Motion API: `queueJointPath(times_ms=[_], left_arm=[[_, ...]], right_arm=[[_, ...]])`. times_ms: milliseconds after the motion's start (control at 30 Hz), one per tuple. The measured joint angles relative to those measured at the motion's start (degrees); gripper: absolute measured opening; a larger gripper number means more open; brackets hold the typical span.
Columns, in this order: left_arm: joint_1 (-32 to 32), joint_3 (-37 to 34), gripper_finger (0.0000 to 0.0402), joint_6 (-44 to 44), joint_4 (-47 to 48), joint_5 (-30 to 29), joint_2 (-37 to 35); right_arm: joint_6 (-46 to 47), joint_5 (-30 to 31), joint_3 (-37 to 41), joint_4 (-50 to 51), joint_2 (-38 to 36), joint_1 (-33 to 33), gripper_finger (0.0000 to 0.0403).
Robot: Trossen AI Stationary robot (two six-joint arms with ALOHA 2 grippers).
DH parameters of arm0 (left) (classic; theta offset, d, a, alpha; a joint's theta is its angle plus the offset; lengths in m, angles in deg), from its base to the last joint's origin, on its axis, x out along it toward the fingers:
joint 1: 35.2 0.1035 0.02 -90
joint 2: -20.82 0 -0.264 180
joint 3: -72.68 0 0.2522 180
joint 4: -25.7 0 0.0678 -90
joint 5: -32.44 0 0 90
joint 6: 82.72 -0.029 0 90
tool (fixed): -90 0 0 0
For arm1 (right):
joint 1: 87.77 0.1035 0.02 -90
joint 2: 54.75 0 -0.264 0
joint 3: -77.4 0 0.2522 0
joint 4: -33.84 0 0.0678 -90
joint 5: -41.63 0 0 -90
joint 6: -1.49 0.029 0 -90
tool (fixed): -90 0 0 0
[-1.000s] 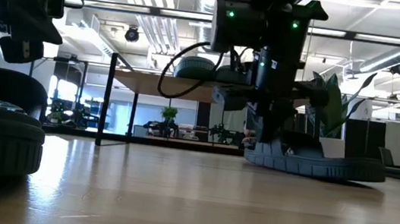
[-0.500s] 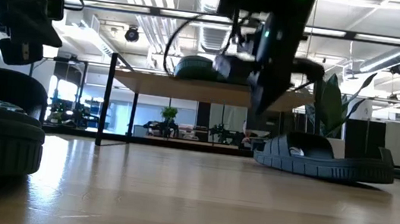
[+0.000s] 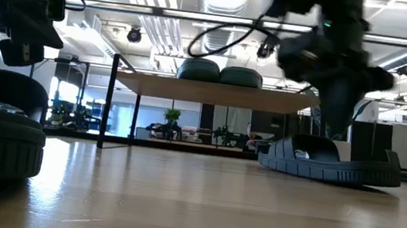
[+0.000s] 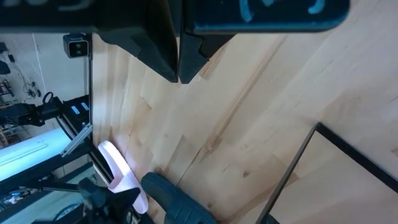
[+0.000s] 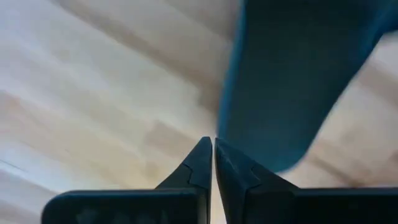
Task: Pick and place slides into the shelf
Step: Put the right black slide under the shelf
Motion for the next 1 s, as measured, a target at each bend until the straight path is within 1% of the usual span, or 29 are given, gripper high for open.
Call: queueJointPath(times_ms=[133, 267, 433, 567, 667, 867, 933, 1000], left_arm=[[0.01, -0.02, 0.0, -0.07, 0.02, 0.0, -0.02], [0.0, -0.02, 0.0, -0.07, 0.02, 0.0, 0.0], [0.01, -0.02, 0.0, -0.07, 0.0, -0.02, 0.02], [0.01, -0.02, 0.0, -0.07, 0.0, -0.04, 0.04], [0.0, -0.02, 0.0, -0.04, 0.0, -0.04, 0.11], [-0.01, -0.02, 0.0, 0.28, 0.02, -0.07, 0.13], [0.01, -0.02, 0.0, 0.31, 0.0, -0.09, 0.13], [0.0, -0.02, 0.0, 0.33, 0.0, -0.09, 0.13]], right_arm=[[0.81, -4.22, 4.87, -2.02, -0.87, 3.52, 0.0013], [0.81, -4.37, 8.25, -2.89, -0.91, 7.4, 0.0013], [1.29, -4.0, 11.68, -7.07, -0.91, 10.79, 0.0013], [3.14, -1.0, 14.74, -10.55, -0.89, 11.89, 0.0013], [4.51, 2.7, 16.04, -11.32, -0.78, 11.87, 0.0013], [3.66, 10.76, 15.47, -11.52, -0.78, 11.02, 0.0013], [3.0, 12.32, 14.74, -12.35, -0.78, 10.42, 0.0013], [1.29, 12.44, 13.81, -12.87, -0.78, 9.91, 0.0013]])
